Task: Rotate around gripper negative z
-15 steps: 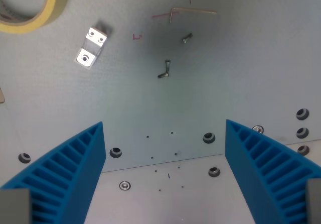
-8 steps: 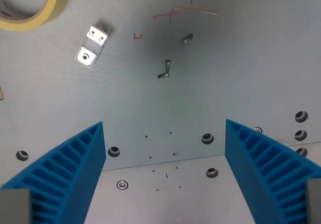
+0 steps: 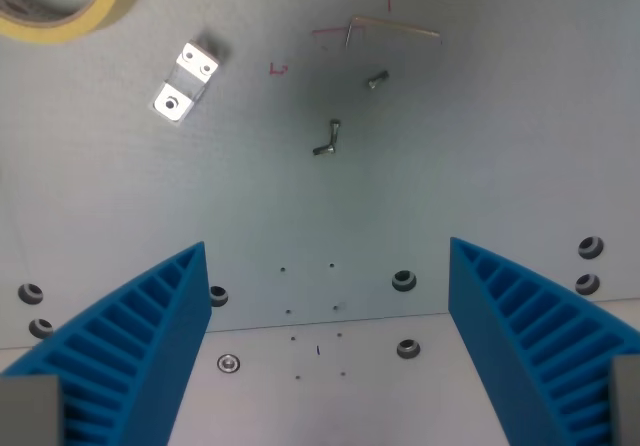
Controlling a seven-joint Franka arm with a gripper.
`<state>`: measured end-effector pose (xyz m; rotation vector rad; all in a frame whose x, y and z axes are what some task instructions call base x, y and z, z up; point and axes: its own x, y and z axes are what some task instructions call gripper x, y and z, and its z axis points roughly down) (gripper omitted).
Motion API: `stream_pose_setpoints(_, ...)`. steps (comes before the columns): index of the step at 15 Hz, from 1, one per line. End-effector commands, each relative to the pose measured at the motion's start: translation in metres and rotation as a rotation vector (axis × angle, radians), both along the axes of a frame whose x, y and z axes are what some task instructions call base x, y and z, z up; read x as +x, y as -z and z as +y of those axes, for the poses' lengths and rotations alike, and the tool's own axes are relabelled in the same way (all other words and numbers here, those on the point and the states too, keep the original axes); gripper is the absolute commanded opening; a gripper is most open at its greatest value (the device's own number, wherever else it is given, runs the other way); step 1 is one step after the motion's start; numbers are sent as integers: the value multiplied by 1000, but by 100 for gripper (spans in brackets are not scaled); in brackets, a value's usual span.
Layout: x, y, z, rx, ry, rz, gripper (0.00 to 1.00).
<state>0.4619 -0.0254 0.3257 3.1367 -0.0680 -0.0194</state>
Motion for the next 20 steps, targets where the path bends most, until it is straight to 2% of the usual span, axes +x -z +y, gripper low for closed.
stream_pose_setpoints(1, 0, -3, 0, 1, -138, -6, 100)
stream_pose_setpoints(20, 0, -3, 0, 4, -391, -5, 100)
